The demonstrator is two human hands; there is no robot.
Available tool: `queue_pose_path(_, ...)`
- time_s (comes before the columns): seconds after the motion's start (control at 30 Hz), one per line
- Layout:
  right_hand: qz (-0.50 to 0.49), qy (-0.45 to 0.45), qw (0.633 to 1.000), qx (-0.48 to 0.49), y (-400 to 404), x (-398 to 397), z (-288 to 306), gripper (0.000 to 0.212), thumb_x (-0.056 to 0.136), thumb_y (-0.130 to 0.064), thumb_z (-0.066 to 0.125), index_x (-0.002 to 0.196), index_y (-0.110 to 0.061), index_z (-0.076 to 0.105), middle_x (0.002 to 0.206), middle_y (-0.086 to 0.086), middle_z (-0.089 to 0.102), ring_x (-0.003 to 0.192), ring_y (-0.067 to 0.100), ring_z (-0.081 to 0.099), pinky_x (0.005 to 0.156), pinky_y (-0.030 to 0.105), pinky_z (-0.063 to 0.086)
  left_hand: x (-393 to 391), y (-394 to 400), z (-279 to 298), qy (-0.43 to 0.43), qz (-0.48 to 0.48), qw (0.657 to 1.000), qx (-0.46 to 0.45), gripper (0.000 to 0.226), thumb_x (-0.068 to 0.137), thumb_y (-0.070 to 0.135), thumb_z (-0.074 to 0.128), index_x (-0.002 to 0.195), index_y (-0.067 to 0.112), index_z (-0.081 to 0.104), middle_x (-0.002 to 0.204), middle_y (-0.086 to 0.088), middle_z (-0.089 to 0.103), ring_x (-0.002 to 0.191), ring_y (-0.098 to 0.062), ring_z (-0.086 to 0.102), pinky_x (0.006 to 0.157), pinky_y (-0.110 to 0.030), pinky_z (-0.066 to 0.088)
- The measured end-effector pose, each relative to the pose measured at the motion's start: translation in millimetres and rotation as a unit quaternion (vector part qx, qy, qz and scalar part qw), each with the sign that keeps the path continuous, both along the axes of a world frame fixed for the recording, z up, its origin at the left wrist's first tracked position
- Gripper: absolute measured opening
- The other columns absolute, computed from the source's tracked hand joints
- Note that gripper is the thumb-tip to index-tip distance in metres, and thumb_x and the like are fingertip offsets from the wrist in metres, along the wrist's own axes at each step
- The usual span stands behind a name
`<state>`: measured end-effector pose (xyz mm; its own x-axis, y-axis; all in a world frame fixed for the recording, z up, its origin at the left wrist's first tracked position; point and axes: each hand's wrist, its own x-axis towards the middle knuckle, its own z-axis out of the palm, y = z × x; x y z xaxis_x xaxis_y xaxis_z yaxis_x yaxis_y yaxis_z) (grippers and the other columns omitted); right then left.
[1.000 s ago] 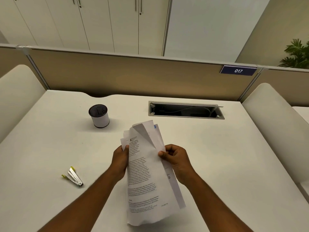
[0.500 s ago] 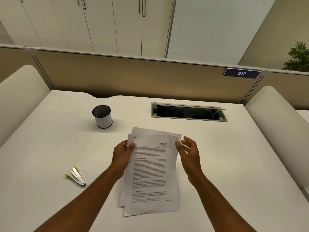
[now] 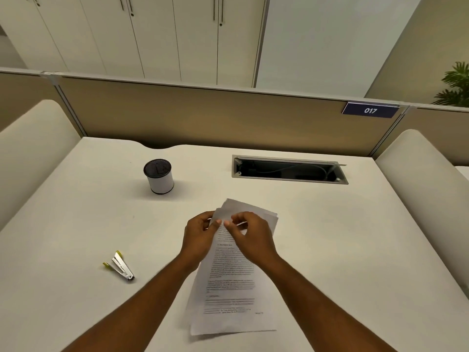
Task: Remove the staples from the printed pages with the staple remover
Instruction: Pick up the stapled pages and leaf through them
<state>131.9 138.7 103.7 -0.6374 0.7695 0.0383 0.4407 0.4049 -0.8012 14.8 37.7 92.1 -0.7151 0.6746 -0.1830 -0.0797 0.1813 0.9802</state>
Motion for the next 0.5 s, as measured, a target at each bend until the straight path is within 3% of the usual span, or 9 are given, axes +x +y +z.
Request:
queue_pose_path(0.07, 0.002, 0.017, 1.0, -0.026, -9, -6, 2, 0.054, 0.09, -0.063, 0.063, 0.127, -0.023, 0.064, 0.122, -0.01, 0.066, 0.105, 0.007, 0.065, 0.089, 0.024, 0.055, 3, 3, 8, -0.023, -0.011, 0.999, 0.028, 0.022, 0.099, 0.027, 0.063, 0.117, 0.025, 0.074, 0.105, 0.003, 0.079, 0.096, -0.02, 0.077, 0.079, -0.038, 0.064)
queue_pose_path(0.13, -0.01, 0.049, 0.996, -0.068, -13, -10, 6, 0.054, 0.091, -0.059, 0.064, 0.13, -0.023, 0.061, 0.125, -0.01, 0.063, 0.112, 0.009, 0.063, 0.093, 0.026, 0.055, 7, 5, 18, -0.071, -0.032, 0.995, 0.062, 0.027, 0.103, 0.034, 0.053, 0.111, 0.026, 0.077, 0.109, 0.004, 0.079, 0.101, -0.017, 0.076, 0.075, -0.034, 0.063)
queue_pose_path(0.23, -0.032, 0.09, 0.991, -0.094, -7, -11, 15, 0.042, 0.093, -0.045, 0.07, 0.127, -0.022, 0.064, 0.116, -0.014, 0.062, 0.103, 0.007, 0.063, 0.081, 0.015, 0.051, 5, 5, 28, -0.109, -0.029, 0.989, 0.093, 0.051, 0.104, 0.049, 0.039, 0.109, 0.017, 0.078, 0.114, 0.0, 0.078, 0.103, -0.02, 0.075, 0.079, -0.04, 0.064)
queue_pose_path(0.3, -0.046, 0.097, 0.99, -0.089, 0, -8, 22, 0.028, 0.096, -0.037, 0.069, 0.118, -0.02, 0.067, 0.108, -0.009, 0.067, 0.096, 0.012, 0.068, 0.078, 0.017, 0.056, 0, 4, 30, -0.075, -0.017, 0.993, 0.091, 0.045, 0.106, 0.043, 0.04, 0.11, 0.014, 0.075, 0.108, -0.002, 0.079, 0.102, -0.025, 0.075, 0.083, -0.041, 0.063)
queue_pose_path(0.33, -0.05, 0.098, 0.989, -0.101, 4, -5, 25, 0.024, 0.097, -0.035, 0.068, 0.114, -0.019, 0.068, 0.105, -0.007, 0.069, 0.093, 0.015, 0.069, 0.078, 0.022, 0.059, -2, 3, 31, -0.033, -0.003, 0.996, 0.086, 0.036, 0.106, 0.037, 0.045, 0.108, 0.016, 0.074, 0.104, 0.0, 0.079, 0.102, -0.027, 0.074, 0.083, -0.041, 0.062)
queue_pose_path(0.4, -0.033, 0.107, 0.982, -0.15, 10, 1, 34, 0.022, 0.097, -0.031, 0.069, 0.111, -0.015, 0.071, 0.104, -0.001, 0.074, 0.092, 0.022, 0.071, 0.077, 0.03, 0.06, -8, 2, 33, 0.131, 0.04, 0.989, 0.058, 0.016, 0.101, 0.028, 0.059, 0.107, 0.022, 0.073, 0.105, 0.006, 0.074, 0.109, -0.023, 0.066, 0.086, -0.041, 0.059)
queue_pose_path(0.5, 0.043, 0.145, 0.955, -0.256, 19, 13, 49, 0.015, 0.094, -0.022, 0.073, 0.106, -0.015, 0.076, 0.1, 0.006, 0.08, 0.089, 0.025, 0.076, 0.075, 0.035, 0.062, -20, 1, 49, 0.378, 0.055, 0.924, 0.006, 0.026, 0.091, 0.029, 0.073, 0.116, 0.024, 0.069, 0.123, 0.008, 0.062, 0.124, -0.017, 0.048, 0.104, -0.031, 0.042)
